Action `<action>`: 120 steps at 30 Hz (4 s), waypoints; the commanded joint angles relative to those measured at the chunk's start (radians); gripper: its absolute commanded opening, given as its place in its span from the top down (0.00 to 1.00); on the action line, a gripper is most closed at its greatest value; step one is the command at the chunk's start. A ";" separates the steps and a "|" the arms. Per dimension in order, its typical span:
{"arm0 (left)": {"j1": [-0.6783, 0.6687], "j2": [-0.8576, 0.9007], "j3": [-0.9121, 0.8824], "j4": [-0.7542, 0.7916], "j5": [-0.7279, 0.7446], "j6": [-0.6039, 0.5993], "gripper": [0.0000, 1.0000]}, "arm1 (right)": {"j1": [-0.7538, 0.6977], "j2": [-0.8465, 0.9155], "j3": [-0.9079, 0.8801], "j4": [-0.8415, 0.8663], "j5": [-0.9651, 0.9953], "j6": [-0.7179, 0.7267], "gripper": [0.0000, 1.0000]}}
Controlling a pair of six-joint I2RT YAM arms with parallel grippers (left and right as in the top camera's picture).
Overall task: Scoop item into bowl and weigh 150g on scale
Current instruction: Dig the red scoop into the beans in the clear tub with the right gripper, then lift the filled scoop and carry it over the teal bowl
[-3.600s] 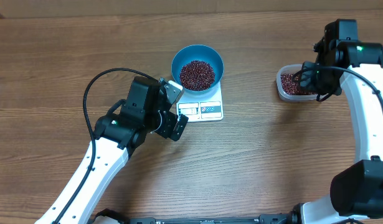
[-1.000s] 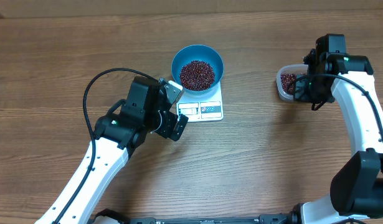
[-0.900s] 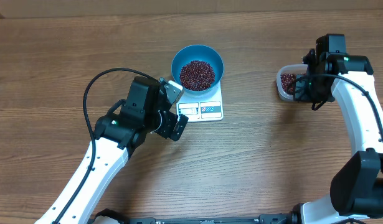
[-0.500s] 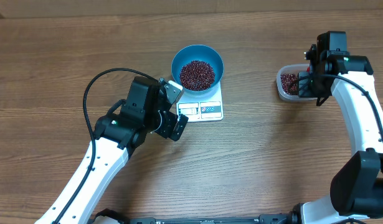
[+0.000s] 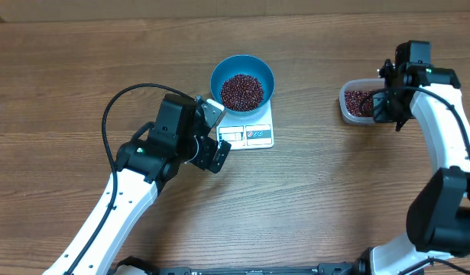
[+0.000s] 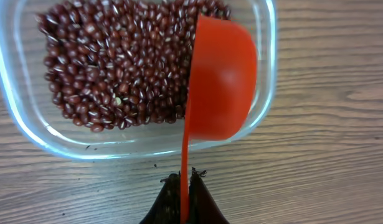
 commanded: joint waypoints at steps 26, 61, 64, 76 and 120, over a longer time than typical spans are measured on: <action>-0.006 0.008 -0.003 0.004 -0.006 -0.006 0.01 | -0.004 0.078 -0.011 -0.043 -0.385 -0.065 0.96; -0.006 0.008 -0.003 0.004 -0.006 -0.006 0.00 | -0.259 0.171 -0.011 -0.016 -0.891 0.107 0.96; -0.006 0.008 -0.003 0.004 -0.005 -0.006 0.00 | -0.263 0.171 -0.011 -0.016 -0.891 0.107 0.96; -0.006 0.008 -0.003 0.004 -0.005 -0.006 0.00 | -0.264 0.171 -0.011 -0.064 -1.011 -0.024 0.96; -0.006 0.008 -0.003 0.004 -0.005 -0.006 0.01 | -0.127 0.171 0.106 -0.181 -1.424 -0.144 0.96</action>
